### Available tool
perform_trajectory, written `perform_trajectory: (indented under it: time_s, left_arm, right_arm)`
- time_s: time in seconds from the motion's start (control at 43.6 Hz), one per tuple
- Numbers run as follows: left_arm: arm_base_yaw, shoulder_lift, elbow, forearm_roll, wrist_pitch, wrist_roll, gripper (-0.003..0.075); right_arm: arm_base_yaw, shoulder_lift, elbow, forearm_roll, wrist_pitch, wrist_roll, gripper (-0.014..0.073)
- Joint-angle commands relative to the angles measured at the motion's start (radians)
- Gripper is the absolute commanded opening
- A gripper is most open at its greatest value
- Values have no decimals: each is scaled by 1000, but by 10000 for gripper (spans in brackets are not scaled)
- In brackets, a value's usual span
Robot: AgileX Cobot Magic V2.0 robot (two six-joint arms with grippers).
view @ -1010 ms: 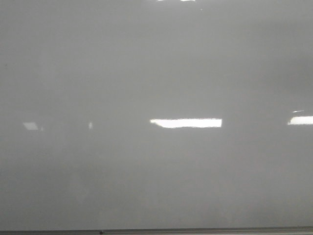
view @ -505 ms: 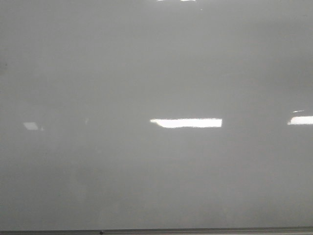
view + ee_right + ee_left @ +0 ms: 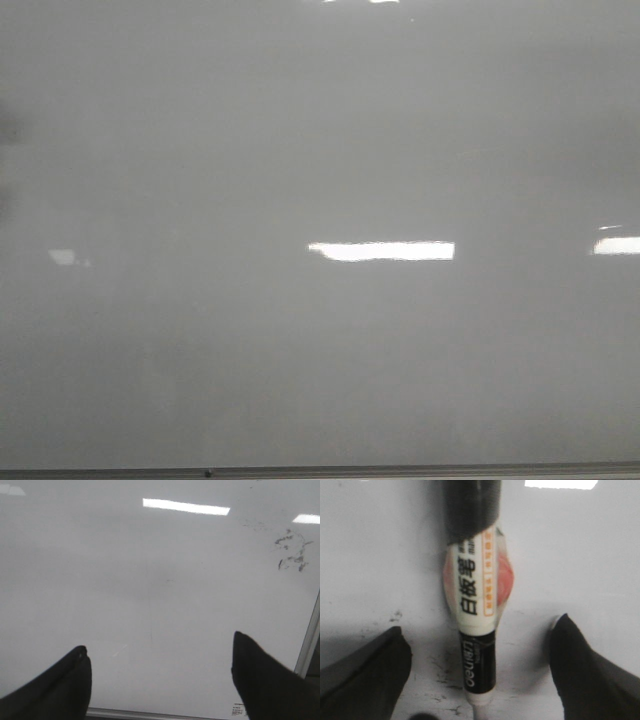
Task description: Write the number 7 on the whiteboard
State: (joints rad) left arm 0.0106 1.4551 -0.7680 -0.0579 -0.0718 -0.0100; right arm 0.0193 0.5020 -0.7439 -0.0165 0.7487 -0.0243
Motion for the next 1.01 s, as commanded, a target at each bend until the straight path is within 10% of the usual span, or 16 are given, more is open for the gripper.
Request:
perform_trajectory:
  time_s: [0.0,0.642,0.987]
  left_arm:
    - [-5,-15,-33,-4,-116,-4,405]
    - [-5,-15,-32,-4,-89,-4,55]
    - [-5,-164,-65,-4,203,-4,-15]
  right_arm:
    - [-5,13,-34,-1,-80,-5,595]
    - [-5,13,-34,-1,-81,-5,595]
    - [-5,15,-64,-1,-64,-5,595]
